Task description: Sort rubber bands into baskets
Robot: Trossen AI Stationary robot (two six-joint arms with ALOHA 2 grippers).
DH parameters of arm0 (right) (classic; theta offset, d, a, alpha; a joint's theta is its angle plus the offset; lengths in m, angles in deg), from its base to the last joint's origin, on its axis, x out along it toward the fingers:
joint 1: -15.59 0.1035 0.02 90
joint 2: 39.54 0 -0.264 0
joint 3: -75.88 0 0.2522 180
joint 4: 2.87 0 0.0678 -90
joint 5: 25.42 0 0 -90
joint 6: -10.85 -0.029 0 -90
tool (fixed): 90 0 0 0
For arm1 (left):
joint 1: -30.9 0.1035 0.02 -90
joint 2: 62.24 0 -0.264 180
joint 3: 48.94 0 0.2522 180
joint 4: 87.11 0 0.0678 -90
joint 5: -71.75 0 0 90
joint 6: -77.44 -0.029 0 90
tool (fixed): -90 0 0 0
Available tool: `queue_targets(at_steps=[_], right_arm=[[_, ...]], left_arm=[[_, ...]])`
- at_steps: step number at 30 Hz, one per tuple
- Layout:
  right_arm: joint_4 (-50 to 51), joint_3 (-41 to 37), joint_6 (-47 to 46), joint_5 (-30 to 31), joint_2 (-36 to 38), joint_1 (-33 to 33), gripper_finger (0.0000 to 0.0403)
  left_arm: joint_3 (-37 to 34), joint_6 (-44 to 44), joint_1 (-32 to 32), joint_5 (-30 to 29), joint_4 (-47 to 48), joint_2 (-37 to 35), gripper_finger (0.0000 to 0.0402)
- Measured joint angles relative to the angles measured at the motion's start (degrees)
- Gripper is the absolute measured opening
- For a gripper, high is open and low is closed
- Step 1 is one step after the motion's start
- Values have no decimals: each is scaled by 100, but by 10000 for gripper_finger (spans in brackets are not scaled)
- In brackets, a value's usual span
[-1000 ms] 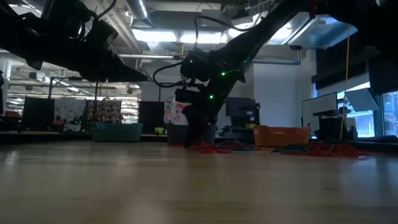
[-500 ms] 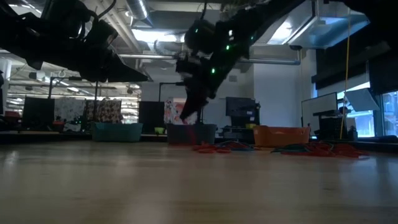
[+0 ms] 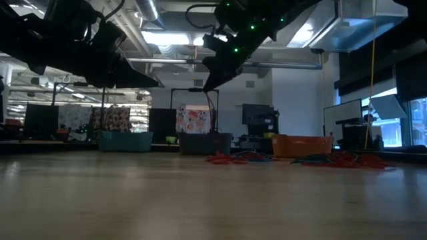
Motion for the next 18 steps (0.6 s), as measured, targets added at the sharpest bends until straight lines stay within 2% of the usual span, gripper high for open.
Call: queue_targets(at_steps=[8, 13, 15, 18], right_arm=[[-190, 0, -6, 37, 21, -417, 1], [-193, 6, -399, -10, -20, -533, 2], [-121, 6, -462, -115, -66, -577, 12], [-72, 4, -506, -193, -147, -596, 51]], left_arm=[[0, 3, 4, -2, -2, -2, 5], [0, 4, 4, -2, -2, -2, 5], [0, -30, 4, -2, -2, -2, 5], [1, -70, 7, -1, -2, -2, 5]])
